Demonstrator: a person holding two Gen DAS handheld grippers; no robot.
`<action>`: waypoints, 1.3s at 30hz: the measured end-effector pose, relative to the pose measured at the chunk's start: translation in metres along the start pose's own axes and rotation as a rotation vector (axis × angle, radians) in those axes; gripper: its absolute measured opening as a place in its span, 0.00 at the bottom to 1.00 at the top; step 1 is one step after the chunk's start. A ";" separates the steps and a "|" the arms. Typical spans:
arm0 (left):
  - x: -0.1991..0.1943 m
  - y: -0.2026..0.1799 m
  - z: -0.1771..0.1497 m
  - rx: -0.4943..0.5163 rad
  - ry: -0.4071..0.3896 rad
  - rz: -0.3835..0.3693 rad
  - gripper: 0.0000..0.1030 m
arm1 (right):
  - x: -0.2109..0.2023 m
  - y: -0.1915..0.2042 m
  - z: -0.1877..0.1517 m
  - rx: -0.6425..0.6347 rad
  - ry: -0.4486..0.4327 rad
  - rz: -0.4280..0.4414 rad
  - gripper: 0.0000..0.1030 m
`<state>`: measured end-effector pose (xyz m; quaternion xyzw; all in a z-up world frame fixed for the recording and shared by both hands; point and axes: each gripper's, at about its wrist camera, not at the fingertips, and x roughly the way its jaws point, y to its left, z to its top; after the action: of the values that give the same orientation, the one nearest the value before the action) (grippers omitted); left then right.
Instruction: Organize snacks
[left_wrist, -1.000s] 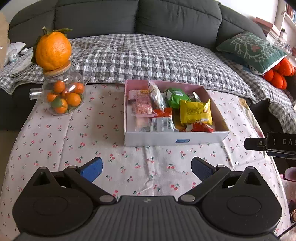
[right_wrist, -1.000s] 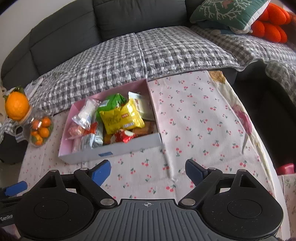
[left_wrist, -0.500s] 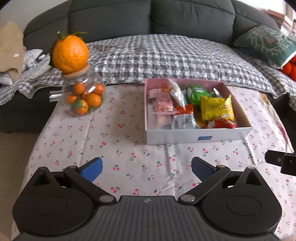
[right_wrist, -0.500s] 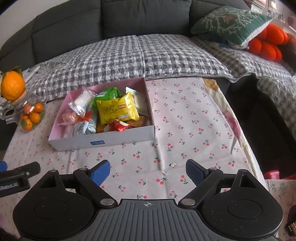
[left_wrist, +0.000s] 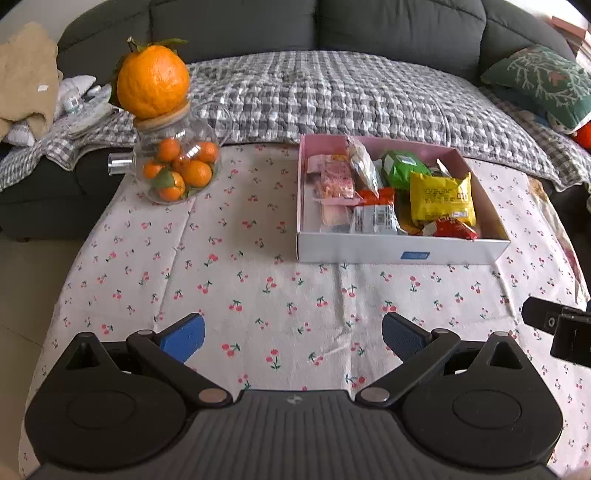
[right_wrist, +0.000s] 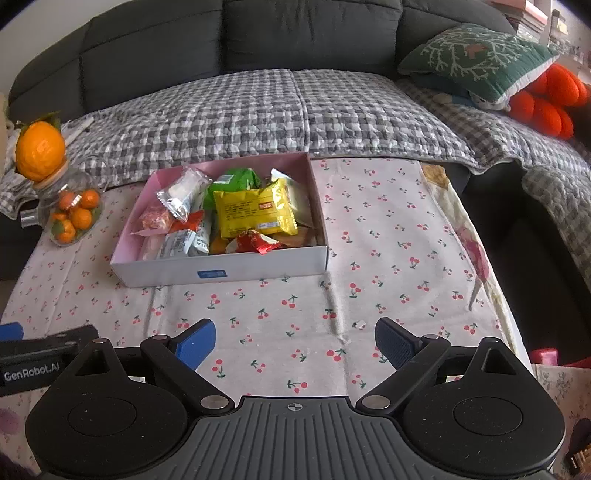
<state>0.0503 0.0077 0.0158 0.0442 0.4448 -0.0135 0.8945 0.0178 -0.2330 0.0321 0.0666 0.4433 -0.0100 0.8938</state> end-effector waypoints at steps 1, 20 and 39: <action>0.000 -0.001 0.000 0.001 0.003 -0.002 0.99 | 0.000 -0.001 0.000 0.003 0.001 -0.001 0.92; -0.007 -0.007 -0.005 0.043 -0.018 -0.031 0.99 | 0.003 -0.001 -0.001 0.013 0.017 0.003 0.93; -0.008 -0.008 -0.005 0.048 -0.020 -0.037 0.99 | 0.005 -0.001 -0.002 0.011 0.027 0.005 0.93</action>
<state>0.0408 0.0002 0.0184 0.0574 0.4359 -0.0410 0.8972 0.0193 -0.2341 0.0273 0.0725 0.4552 -0.0094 0.8874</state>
